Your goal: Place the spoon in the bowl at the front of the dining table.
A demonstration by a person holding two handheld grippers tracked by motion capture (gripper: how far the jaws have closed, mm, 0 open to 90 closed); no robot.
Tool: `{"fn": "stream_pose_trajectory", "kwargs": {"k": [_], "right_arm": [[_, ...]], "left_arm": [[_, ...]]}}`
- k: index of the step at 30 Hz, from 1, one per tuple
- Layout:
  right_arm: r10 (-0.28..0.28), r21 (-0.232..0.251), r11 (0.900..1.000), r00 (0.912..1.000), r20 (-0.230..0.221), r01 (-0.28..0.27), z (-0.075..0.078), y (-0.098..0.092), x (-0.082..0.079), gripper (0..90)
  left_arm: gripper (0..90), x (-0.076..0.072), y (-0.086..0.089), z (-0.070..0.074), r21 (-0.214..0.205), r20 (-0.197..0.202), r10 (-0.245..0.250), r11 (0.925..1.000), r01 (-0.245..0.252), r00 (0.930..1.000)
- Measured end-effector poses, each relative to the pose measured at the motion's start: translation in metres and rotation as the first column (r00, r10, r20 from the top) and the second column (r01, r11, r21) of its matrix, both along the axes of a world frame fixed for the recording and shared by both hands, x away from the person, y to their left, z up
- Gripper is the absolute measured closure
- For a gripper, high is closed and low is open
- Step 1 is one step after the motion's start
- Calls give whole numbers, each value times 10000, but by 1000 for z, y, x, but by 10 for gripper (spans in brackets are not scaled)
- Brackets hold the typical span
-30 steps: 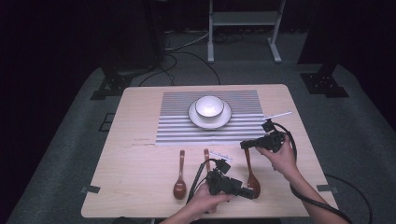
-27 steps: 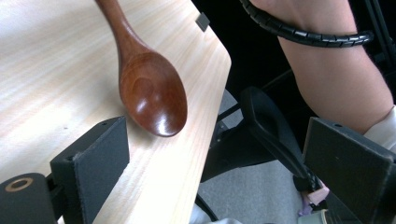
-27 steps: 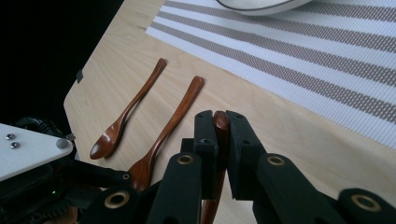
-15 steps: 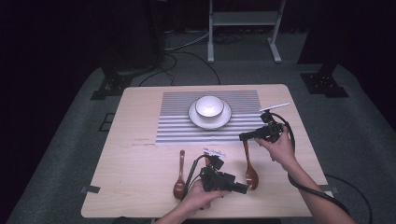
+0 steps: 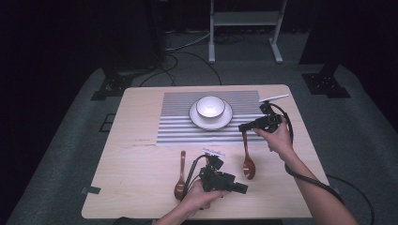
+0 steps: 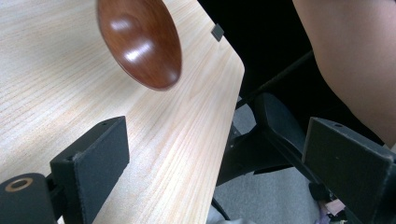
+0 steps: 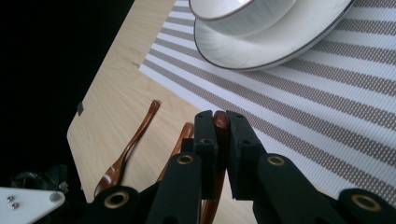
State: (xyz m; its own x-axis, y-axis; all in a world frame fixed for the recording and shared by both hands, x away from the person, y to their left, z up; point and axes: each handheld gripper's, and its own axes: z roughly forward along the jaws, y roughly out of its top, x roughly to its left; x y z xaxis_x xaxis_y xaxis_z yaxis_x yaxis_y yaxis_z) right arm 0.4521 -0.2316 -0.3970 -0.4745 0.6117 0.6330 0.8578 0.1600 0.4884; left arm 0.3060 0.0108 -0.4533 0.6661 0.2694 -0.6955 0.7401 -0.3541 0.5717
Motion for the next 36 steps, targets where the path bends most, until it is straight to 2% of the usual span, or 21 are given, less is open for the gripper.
{"fn": "stream_pose_trajectory", "kwargs": {"k": [14,19,27,36], "right_arm": [[-493,162,9987,9987,137,491,15,7,29,830],[-636,360,9974,9979,143,631,16,13,41,830],[-884,378,9954,9960,132,878,18,18,54,829],[-1595,624,9854,9871,123,1584,25,15,70,829]], "left_arm": [[61,0,0,0,-3,0,16,10000,-16,10000],[61,0,1,1,-34,-3,46,10000,-46,10000],[61,1,2,1,-71,24,59,10000,-59,10000],[61,2,3,1,-59,46,34,10000,-34,10000]]}}
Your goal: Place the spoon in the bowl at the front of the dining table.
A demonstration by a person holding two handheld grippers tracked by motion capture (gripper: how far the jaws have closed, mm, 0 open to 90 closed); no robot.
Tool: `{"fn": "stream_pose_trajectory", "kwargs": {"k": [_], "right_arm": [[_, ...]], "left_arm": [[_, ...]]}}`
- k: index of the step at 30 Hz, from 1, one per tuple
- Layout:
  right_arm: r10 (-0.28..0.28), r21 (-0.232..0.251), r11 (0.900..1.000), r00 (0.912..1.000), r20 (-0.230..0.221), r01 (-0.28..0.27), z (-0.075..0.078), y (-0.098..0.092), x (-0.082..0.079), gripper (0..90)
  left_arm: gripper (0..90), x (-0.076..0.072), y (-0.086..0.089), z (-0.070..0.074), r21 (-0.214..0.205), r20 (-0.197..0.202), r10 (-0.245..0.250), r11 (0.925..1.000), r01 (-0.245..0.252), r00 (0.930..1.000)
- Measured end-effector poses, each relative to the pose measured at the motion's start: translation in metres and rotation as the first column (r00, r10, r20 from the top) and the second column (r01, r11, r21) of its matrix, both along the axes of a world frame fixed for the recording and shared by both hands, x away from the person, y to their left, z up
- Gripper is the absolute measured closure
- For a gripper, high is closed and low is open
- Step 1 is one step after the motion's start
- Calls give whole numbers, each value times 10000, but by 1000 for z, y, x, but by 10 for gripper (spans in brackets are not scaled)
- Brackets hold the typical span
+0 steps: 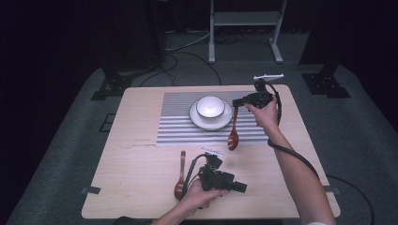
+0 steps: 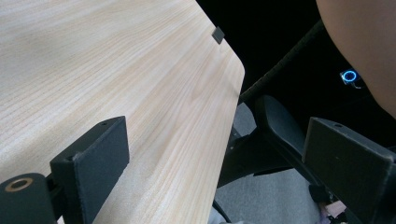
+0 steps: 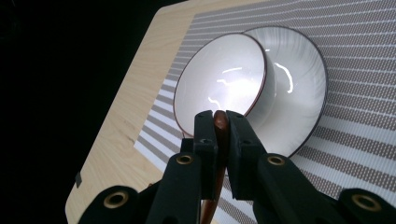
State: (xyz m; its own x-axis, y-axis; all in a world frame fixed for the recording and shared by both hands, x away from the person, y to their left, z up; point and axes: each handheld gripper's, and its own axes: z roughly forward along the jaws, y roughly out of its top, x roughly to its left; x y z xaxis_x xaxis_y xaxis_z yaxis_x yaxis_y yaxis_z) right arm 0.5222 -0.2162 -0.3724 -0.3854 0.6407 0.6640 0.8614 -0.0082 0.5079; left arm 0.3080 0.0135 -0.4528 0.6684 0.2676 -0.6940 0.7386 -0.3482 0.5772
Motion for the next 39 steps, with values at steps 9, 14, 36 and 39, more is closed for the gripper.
{"fn": "stream_pose_trajectory", "kwargs": {"k": [9,14,36,39], "right_arm": [[-468,43,9989,9989,47,468,5,3,15,829],[-844,110,9964,9964,72,843,8,3,23,830],[-2134,362,9765,9768,197,2126,15,9,49,829],[-2250,379,9739,9740,266,2239,17,12,50,828]], "left_arm": [[61,1,1,1,-61,46,4,10000,-4,10000],[61,1,2,3,-122,83,76,9999,-75,9999],[61,2,3,5,-306,44,139,9994,-138,9999],[61,2,4,6,-305,52,143,9994,-142,9999]]}}
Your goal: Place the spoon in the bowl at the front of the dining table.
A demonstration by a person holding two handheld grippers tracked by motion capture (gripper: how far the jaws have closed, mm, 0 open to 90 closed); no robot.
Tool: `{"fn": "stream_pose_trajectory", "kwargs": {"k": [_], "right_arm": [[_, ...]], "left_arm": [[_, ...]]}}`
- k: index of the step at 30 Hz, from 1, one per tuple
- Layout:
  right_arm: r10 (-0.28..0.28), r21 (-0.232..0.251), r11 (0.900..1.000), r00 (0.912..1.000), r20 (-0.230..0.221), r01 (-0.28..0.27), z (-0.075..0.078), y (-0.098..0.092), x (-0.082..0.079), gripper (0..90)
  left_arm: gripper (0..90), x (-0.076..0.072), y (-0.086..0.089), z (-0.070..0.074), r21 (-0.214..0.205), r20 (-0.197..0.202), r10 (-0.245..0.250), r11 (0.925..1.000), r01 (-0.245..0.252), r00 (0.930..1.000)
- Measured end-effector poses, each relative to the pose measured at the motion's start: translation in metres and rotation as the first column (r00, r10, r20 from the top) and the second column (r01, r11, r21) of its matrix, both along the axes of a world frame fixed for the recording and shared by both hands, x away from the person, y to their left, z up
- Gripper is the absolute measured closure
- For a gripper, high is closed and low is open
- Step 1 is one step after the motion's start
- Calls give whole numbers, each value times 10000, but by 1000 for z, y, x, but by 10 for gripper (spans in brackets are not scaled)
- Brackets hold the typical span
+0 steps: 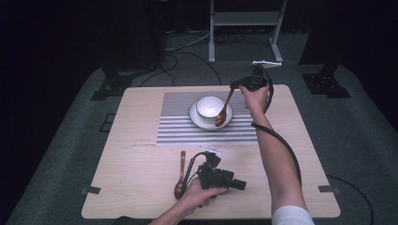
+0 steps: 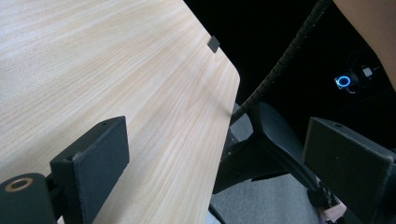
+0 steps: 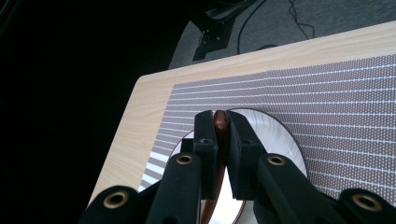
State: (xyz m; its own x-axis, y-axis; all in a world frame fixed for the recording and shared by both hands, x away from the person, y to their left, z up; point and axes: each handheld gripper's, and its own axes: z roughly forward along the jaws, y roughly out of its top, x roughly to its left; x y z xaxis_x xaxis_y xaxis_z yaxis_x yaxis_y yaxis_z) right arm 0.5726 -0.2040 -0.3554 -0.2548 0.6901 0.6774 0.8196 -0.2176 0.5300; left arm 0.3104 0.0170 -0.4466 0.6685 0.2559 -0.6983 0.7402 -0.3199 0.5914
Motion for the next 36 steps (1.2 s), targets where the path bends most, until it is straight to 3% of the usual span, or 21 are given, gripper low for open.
{"fn": "stream_pose_trajectory", "kwargs": {"k": [17,36], "right_arm": [[-1163,208,9931,9919,519,1153,6,6,5,829],[-1686,322,9855,9835,661,1668,0,8,7,828]], "left_arm": [[61,1,2,1,-50,32,3,10000,-3,10000],[61,1,2,2,-88,35,-19,10000,19,10000]]}}
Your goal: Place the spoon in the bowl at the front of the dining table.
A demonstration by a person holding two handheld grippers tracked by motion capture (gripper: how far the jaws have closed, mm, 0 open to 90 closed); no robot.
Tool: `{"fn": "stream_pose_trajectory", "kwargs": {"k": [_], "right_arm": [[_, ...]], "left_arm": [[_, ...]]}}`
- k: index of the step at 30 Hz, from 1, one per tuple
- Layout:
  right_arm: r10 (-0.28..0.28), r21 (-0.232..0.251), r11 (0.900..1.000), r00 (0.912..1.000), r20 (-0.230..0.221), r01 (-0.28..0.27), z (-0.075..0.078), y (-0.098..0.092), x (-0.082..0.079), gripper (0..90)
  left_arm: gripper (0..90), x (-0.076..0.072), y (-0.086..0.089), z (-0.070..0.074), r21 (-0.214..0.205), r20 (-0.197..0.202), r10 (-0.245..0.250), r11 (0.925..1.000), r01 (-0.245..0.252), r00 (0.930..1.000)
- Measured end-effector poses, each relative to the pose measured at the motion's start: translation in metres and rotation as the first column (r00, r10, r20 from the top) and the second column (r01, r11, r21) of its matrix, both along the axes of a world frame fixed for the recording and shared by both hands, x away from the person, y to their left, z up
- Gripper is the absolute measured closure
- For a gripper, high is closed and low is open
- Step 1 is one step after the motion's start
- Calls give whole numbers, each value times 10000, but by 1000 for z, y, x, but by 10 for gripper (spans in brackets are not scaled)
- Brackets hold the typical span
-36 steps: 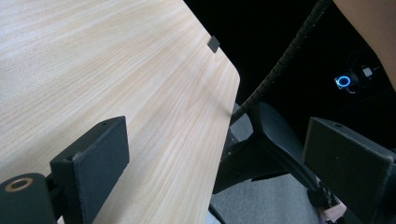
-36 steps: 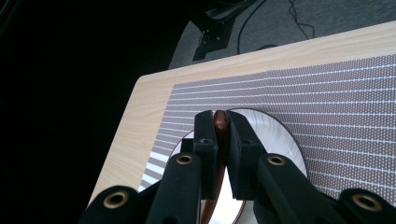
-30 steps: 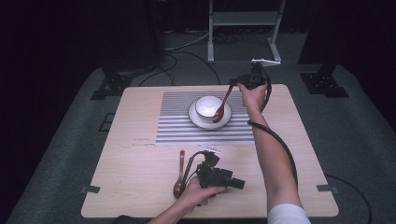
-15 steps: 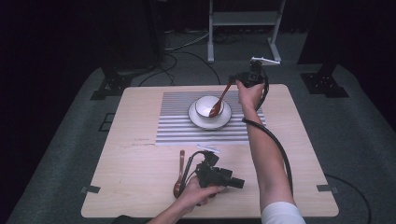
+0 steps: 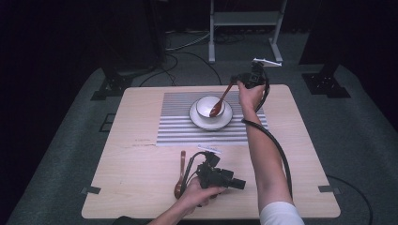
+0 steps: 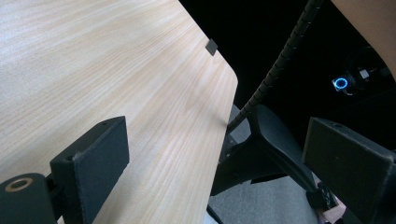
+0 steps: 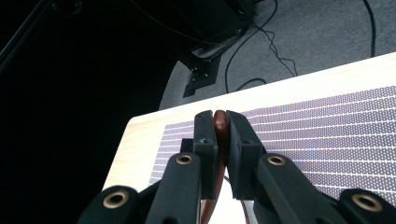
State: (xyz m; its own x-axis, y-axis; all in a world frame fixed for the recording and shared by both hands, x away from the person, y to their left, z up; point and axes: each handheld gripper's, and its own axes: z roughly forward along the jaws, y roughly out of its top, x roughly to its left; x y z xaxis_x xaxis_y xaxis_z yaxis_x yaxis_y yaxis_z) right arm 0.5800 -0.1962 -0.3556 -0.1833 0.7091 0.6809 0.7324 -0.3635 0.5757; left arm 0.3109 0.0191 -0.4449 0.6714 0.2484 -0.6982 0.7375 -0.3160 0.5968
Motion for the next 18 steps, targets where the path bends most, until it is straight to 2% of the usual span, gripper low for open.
{"fn": "stream_pose_trajectory", "kwargs": {"k": [18], "right_arm": [[-130,-36,9999,9999,3,130,-8,4,0,825]], "left_arm": [[61,0,2,2,-82,16,73,9999,-73,10000]]}}
